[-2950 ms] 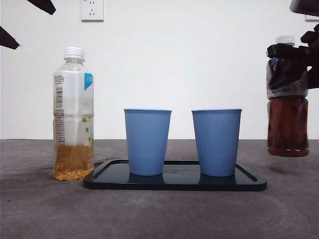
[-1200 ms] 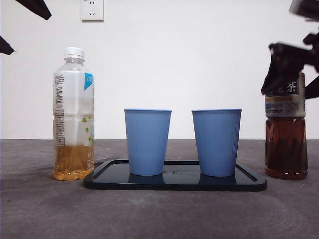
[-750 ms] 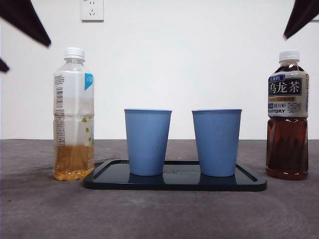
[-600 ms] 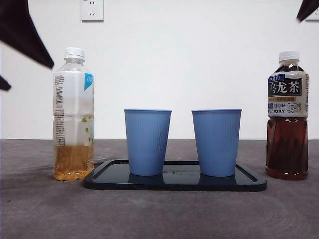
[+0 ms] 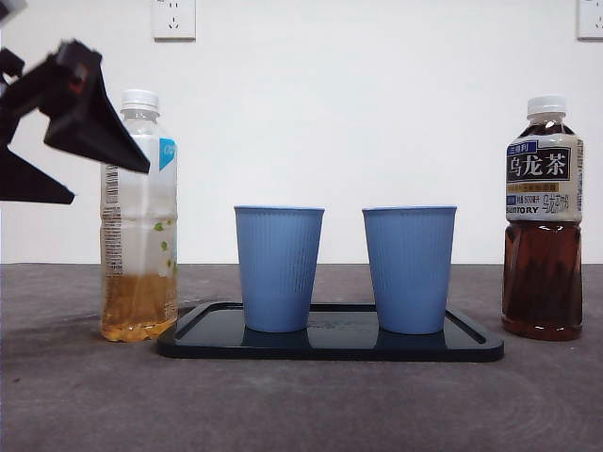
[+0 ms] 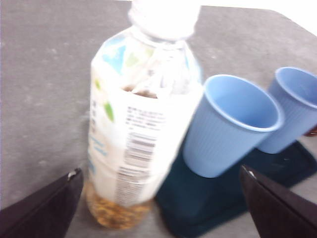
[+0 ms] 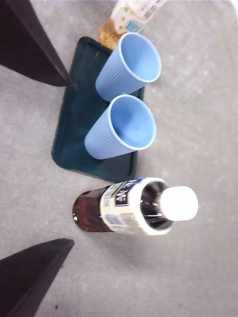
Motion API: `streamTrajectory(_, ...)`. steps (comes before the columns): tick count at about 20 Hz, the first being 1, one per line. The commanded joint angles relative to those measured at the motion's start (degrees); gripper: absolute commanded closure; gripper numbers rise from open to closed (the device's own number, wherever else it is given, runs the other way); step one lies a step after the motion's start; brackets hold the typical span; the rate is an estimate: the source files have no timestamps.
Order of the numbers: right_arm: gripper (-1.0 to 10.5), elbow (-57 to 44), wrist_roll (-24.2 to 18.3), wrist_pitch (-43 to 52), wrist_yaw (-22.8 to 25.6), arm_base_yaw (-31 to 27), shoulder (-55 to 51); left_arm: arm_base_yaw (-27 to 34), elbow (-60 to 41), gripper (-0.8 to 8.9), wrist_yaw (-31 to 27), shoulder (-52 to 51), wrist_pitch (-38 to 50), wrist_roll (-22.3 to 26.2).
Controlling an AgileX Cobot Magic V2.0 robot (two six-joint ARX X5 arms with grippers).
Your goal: Pour the drink into the cup
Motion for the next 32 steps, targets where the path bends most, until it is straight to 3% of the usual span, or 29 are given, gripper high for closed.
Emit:
streamTrajectory(1, 4.6, 0.98, 1.01, 0.33, -0.22, 0.31, 0.26, -0.26, 0.07, 3.04, -1.29, 2.27, 3.28, 2.34)
streamTrajectory(5, 4.6, 0.98, 1.84, 0.35, -0.22, 0.31, 0.26, -0.44, 0.07, 3.04, -1.27, 7.17, 11.98, 2.21)
streamTrajectory(21, 4.6, 0.98, 2.16, 0.33, -0.20, 0.31, 0.26, -0.59, 0.09, 3.20, -1.27, 22.27, 29.90, 2.60)
streamTrajectory(22, 4.6, 0.98, 2.27, 0.35, -0.20, 0.31, 0.26, -0.59, 0.09, 3.42, -1.29, 22.77, 30.40, 2.80)
streamTrajectory(24, 4.6, 0.98, 2.51, 0.35, -0.22, 0.31, 0.26, -0.59, 0.09, 5.01, -1.29, 24.00, 32.50, 3.65)
streamTrajectory(26, 4.6, 0.98, 2.99, 0.33, -0.20, 0.31, 0.26, -0.59, 0.13, 5.99, -1.29, 24.35, 32.85, 3.85)
streamTrajectory(32, 4.6, 0.98, 3.32, 0.35, -0.28, 0.31, 0.26, -0.76, 1.53, 6.04, -1.29, 23.30, 29.73, 4.22)
